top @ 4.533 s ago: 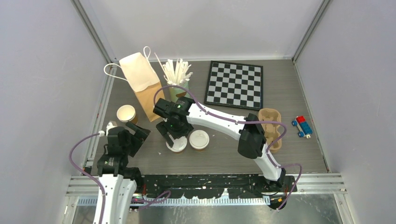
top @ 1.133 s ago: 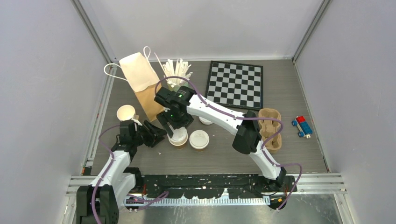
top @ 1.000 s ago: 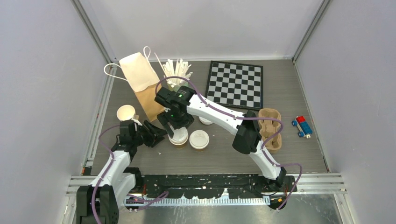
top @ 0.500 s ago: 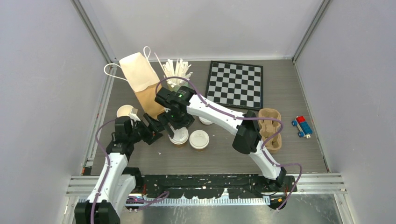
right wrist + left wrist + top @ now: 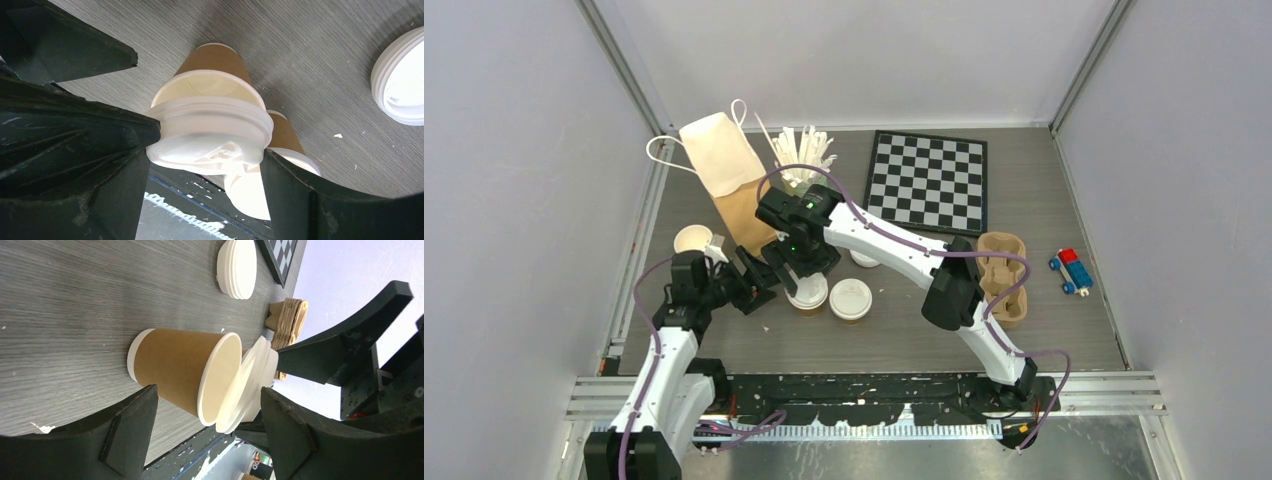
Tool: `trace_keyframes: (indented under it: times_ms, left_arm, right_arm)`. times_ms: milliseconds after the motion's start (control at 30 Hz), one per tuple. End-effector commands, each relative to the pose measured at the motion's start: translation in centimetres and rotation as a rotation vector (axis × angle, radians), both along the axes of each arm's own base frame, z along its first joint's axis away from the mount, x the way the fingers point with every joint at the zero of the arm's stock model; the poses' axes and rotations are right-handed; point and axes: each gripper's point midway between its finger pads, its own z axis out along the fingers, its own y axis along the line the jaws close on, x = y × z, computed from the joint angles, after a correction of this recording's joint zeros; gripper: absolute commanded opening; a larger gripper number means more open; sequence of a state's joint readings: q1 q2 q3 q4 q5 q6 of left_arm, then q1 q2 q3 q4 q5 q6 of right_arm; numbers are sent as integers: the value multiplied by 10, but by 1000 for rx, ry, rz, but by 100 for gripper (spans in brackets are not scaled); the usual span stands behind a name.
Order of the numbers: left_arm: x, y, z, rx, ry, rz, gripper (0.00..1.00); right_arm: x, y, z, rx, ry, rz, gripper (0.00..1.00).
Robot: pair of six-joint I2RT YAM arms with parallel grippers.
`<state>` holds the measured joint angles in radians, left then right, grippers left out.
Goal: Pack the takeout coffee
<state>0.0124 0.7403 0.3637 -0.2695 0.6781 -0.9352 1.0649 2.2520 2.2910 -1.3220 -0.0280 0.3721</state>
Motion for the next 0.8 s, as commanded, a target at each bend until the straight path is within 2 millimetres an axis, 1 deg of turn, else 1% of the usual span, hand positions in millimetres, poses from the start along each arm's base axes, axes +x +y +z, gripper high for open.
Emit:
trace_keyframes:
  times_ms: [0, 400, 767]
  left_arm:
    - [-4, -6, -1, -16, -15, -59, 76]
    - [0, -6, -15, -10, 23, -68, 68]
    - [0, -1, -14, 23, 15, -41, 67]
  right_arm:
    - [-1, 3, 23, 53, -29, 13, 81]
    - [1, 3, 21, 49, -33, 12, 81]
    - [1, 7, 16, 52, -23, 15, 80]
